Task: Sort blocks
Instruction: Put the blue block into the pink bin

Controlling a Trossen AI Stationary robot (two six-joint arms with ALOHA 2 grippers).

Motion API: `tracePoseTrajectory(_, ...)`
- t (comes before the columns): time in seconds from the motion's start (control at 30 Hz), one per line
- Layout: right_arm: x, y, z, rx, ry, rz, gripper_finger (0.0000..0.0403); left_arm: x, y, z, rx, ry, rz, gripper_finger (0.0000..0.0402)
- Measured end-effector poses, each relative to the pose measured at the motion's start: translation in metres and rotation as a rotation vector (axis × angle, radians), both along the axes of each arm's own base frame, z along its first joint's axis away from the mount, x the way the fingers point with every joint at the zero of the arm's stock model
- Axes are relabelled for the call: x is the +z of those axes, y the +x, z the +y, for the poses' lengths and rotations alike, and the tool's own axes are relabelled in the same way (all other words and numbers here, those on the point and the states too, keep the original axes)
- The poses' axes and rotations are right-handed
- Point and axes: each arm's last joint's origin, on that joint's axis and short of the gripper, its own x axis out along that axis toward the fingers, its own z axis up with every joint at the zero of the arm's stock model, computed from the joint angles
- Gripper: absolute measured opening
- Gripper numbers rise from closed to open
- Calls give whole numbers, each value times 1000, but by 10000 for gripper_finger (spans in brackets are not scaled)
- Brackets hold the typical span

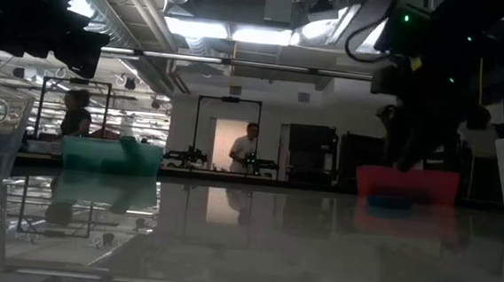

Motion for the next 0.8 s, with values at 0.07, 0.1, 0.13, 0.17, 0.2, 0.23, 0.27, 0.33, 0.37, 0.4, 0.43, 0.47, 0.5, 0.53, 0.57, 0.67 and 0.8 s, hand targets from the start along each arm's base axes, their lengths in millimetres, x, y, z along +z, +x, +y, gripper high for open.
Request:
tracePoseTrajectory(0.07,-6,-1,0,31,-11,40,227,0,0,0,0,0,0,159)
tracePoseTrajectory(0.1,-8,-1,0,46,-18,47,227,0,0,0,0,0,0,159)
tracePoseTrajectory(0.13,-10,0,0,66,-27,56,227,0,0,0,0,0,0,159)
tracePoseTrajectory(0.17,-12,1,0,87,-35,70,227,0,0,0,0,0,-1,159)
tracePoseTrajectory(0.2,-15,2,0,109,-43,84,227,0,0,0,0,0,0,159)
tracePoseTrajectory(0.23,-18,4,0,129,-50,99,227,0,0,0,0,0,0,159)
tracePoseTrajectory(0.27,-22,5,-1,147,-56,114,227,0,0,0,0,0,-1,159)
tracePoseTrajectory(0.33,-29,8,-1,174,-62,143,227,0,0,0,0,0,-1,159)
tracePoseTrajectory(0.37,-33,10,-1,183,-63,159,227,0,0,0,0,0,-1,159)
tracePoseTrajectory(0.4,-37,11,-1,187,-61,175,227,0,0,0,0,0,-1,159)
tracePoseTrajectory(0.43,-41,13,-2,187,-63,190,227,0,0,0,0,0,-1,159)
tracePoseTrajectory(0.47,-44,15,-2,183,-71,188,227,0,0,0,0,0,-1,159)
tracePoseTrajectory(0.5,-46,17,-3,180,-66,190,227,0,0,0,0,0,-2,159)
tracePoseTrajectory(0.53,-50,18,-4,177,-57,198,227,0,0,0,0,0,-2,159)
tracePoseTrajectory(0.57,-52,19,-6,174,-52,199,227,0,0,0,0,0,-2,159)
tracePoseTrajectory(0.67,-55,20,-13,157,-8,197,227,0,0,0,0,1,-3,159)
tracePoseTrajectory(0.8,-55,18,-21,132,60,186,227,0,0,0,0,1,-4,159)
